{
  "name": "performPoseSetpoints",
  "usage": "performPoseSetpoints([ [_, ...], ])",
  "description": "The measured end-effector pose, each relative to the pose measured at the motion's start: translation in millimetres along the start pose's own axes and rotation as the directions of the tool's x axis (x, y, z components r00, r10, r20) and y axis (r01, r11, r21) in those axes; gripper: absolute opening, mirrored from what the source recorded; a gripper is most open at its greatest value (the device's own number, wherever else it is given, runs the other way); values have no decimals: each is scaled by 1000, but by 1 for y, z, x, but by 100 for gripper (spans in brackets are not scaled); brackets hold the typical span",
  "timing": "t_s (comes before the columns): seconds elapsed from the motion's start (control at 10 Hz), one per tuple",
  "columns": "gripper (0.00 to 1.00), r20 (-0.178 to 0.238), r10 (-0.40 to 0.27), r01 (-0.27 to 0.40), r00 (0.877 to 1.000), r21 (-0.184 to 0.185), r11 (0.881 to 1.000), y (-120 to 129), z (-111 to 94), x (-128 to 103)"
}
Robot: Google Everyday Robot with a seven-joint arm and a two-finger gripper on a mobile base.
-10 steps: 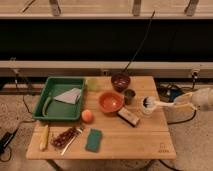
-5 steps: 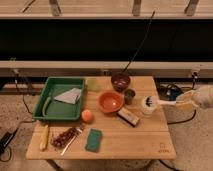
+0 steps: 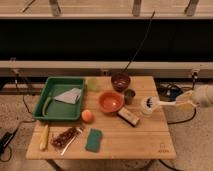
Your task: Place brush in paper cup
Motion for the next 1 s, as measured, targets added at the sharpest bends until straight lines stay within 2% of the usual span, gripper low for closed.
performPoseSetpoints([
  [0.1, 1, -11, -6, 6, 1000, 3, 1000, -1, 2, 0],
  [0.2, 8, -25, -16, 17, 1000, 8, 1000, -2, 3, -1],
  [0.7, 56, -70, -75, 75, 995, 2, 997, -1, 16, -13],
  [0.8, 68, -82, -95, 95, 992, -6, 995, 0, 22, -17],
  [1.0, 80, -94, -120, 119, 988, -14, 993, 1, 27, -21],
])
